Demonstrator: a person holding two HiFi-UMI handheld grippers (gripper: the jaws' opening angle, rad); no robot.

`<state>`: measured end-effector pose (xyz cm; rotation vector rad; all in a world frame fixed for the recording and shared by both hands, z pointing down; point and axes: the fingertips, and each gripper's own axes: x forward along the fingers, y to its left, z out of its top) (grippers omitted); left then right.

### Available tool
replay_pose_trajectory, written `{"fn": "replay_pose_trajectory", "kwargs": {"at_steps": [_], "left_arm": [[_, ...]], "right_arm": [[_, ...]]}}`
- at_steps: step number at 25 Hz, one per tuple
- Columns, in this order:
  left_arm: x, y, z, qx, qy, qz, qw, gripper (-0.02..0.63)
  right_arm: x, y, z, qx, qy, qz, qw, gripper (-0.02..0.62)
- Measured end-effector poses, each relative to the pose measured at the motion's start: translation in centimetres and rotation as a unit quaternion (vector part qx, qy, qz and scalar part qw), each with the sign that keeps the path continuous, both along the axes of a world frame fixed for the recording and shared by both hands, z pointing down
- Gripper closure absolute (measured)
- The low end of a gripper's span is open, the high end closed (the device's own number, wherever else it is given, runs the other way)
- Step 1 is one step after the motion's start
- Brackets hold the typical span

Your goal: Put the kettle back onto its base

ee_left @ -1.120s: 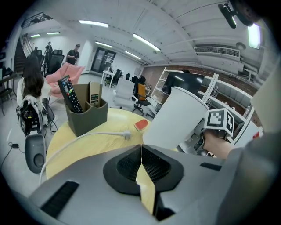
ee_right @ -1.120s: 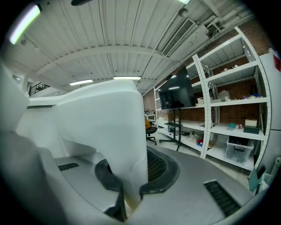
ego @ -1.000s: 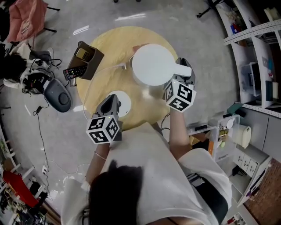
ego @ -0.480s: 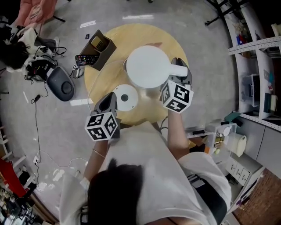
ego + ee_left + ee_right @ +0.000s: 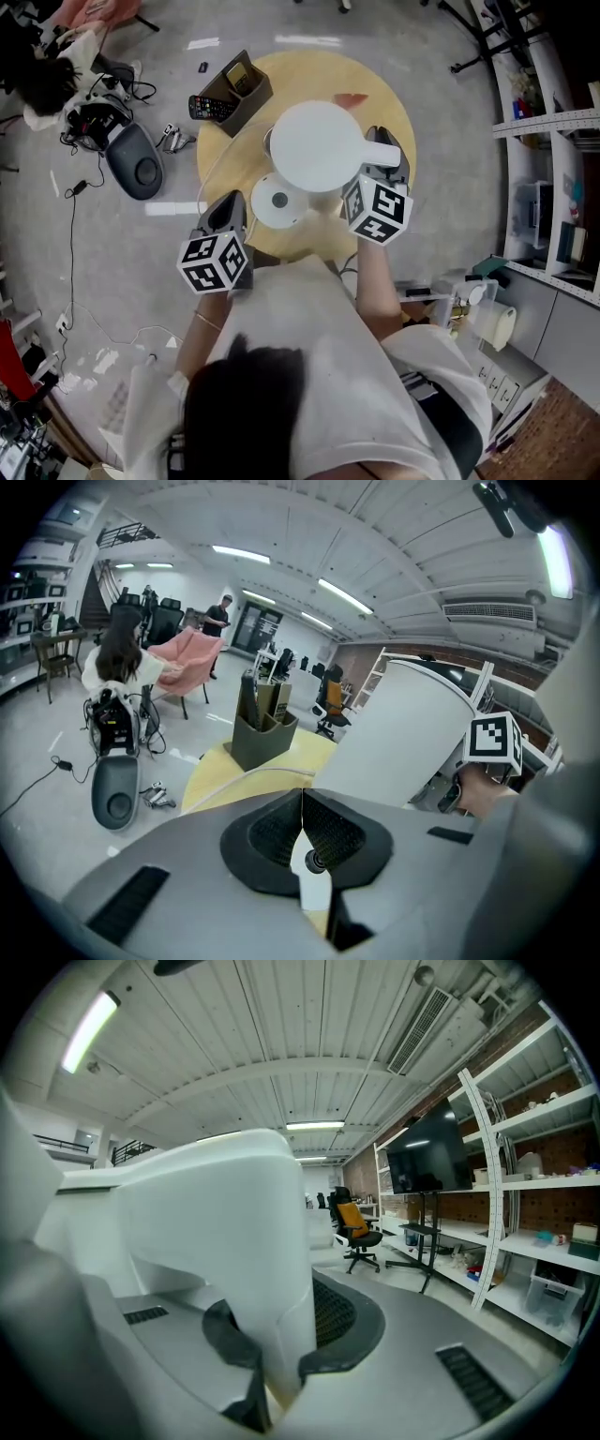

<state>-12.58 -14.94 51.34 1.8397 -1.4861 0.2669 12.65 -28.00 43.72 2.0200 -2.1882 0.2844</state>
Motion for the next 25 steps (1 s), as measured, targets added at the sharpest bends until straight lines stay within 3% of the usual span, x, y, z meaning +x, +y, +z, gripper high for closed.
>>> {"fn": "replay_pose_trajectory", "kwargs": {"at_steps": [13,25], "left_arm": [[-4.8,1.5,1.3,-0.008,0.003,-0.026,0.9996,0.580],[-5.8,1.6,1.8,-0.005,0.002,0.008,1.0000,0.580]], "right_arm": [[-4.5,2.3,-0.4,0.002,0.006,-0.027,1.000,0.545],[-6.3,4.9,0.5,-0.003,0.009,-0.022,1.000,0.545]]}}
